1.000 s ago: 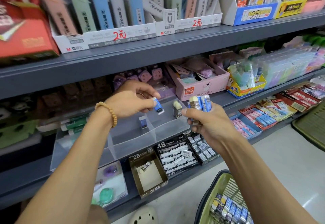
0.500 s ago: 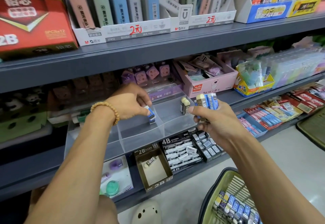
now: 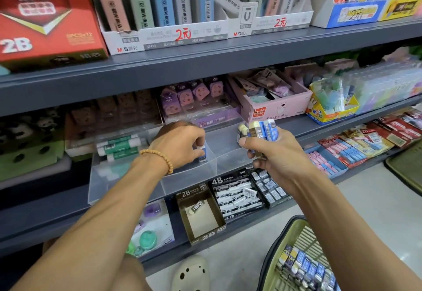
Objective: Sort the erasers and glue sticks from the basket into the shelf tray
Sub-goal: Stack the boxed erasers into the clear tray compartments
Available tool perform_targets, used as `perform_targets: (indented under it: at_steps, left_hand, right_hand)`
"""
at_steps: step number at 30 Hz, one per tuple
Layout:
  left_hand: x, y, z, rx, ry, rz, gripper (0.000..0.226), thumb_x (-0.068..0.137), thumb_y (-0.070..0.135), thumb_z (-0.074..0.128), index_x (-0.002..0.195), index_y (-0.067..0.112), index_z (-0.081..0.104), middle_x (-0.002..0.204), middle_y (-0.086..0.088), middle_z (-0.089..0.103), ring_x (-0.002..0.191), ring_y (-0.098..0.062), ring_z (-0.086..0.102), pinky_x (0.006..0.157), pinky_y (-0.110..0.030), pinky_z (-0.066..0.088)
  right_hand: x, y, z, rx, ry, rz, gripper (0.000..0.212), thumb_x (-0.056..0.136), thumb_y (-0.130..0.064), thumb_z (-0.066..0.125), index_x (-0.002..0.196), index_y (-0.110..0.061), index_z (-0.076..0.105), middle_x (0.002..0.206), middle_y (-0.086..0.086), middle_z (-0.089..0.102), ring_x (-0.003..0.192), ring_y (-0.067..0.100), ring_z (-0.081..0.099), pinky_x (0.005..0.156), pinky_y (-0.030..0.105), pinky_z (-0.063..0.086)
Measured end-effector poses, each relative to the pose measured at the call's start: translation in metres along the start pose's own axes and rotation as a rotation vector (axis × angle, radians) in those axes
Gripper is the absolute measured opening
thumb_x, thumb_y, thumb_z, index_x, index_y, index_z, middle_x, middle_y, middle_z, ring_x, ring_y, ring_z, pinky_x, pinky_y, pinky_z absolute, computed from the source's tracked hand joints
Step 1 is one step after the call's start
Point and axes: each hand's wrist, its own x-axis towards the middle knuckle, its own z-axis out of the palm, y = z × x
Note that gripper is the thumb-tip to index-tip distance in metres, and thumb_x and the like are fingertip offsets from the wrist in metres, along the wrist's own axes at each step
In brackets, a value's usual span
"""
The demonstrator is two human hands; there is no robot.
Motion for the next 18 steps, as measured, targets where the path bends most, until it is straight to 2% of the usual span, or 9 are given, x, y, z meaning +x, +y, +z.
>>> perform_targets:
  at_steps: [3, 8, 10, 12, 14, 16, 18]
  left_hand:
    - [0.000, 0.001, 0.001, 0.032, 0.017, 0.009, 0.023, 0.080, 0.037, 0.074, 0.074, 0.032, 0.052, 0.087, 0.010, 0.065, 0.084, -0.017, 0.060, 0.078, -0.034, 0.052]
    - [0.002, -0.005, -0.005, -0.097, -0.050, -0.061, 0.022, 0.074, 0.037, 0.080, 0.076, 0.034, 0.058, 0.081, 0.017, 0.063, 0.079, -0.009, 0.061, 0.078, -0.032, 0.053]
    - [0.000, 0.003, -0.010, -0.331, 0.050, -0.082, 0.011, 0.081, 0.033, 0.075, 0.078, 0.027, 0.066, 0.078, 0.015, 0.066, 0.073, -0.006, 0.062, 0.073, -0.028, 0.052]
    - [-0.002, 0.023, -0.018, -0.739, 0.132, -0.106, 0.013, 0.090, 0.030, 0.065, 0.080, 0.023, 0.070, 0.074, 0.008, 0.071, 0.063, -0.008, 0.064, 0.060, -0.024, 0.049]
    - [-0.002, 0.045, -0.025, -1.024, 0.087, -0.104, 0.011, 0.089, 0.025, 0.066, 0.081, 0.019, 0.071, 0.070, 0.002, 0.072, 0.058, -0.012, 0.066, 0.052, -0.023, 0.050]
    - [0.001, 0.057, -0.026, -1.092, 0.017, -0.075, 0.003, 0.081, 0.013, 0.074, 0.083, 0.012, 0.072, 0.067, -0.002, 0.070, 0.055, -0.010, 0.064, 0.049, -0.020, 0.050]
    - [0.007, 0.060, -0.023, -1.108, -0.034, -0.070, 0.009, 0.077, 0.004, 0.077, 0.083, 0.007, 0.071, 0.067, -0.004, 0.070, 0.055, -0.008, 0.064, 0.051, -0.017, 0.050]
  right_hand:
    - [-0.001, 0.001, 0.005, -0.008, -0.015, -0.008, 0.046, 0.078, -0.005, 0.079, 0.118, 0.006, 0.059, 0.080, 0.008, 0.057, 0.059, 0.014, 0.053, 0.048, 0.025, 0.041]
    - [-0.003, 0.001, 0.012, -0.085, -0.019, -0.017, 0.032, 0.075, -0.004, 0.081, 0.100, -0.004, 0.060, 0.066, 0.002, 0.054, 0.056, 0.013, 0.053, 0.048, 0.026, 0.042]
    - [-0.003, 0.000, 0.013, -0.110, -0.016, -0.026, 0.029, 0.075, -0.004, 0.082, 0.092, -0.009, 0.059, 0.064, 0.001, 0.055, 0.056, 0.012, 0.053, 0.047, 0.025, 0.043]
    - [-0.003, 0.000, 0.014, -0.140, -0.017, -0.049, 0.029, 0.074, -0.004, 0.082, 0.091, -0.011, 0.060, 0.065, 0.002, 0.055, 0.057, 0.014, 0.053, 0.047, 0.025, 0.043]
    - [-0.003, -0.001, 0.016, -0.185, -0.030, -0.081, 0.028, 0.074, -0.003, 0.082, 0.089, -0.011, 0.060, 0.066, 0.003, 0.056, 0.058, 0.016, 0.052, 0.046, 0.025, 0.043]
    - [-0.004, -0.003, 0.016, -0.227, -0.043, -0.125, 0.025, 0.075, -0.001, 0.081, 0.080, -0.014, 0.060, 0.066, 0.003, 0.057, 0.059, 0.016, 0.051, 0.046, 0.025, 0.044]
    - [-0.006, -0.003, 0.012, -0.198, -0.073, -0.132, 0.023, 0.077, -0.001, 0.080, 0.082, -0.015, 0.062, 0.071, 0.004, 0.060, 0.061, 0.015, 0.052, 0.047, 0.024, 0.045]
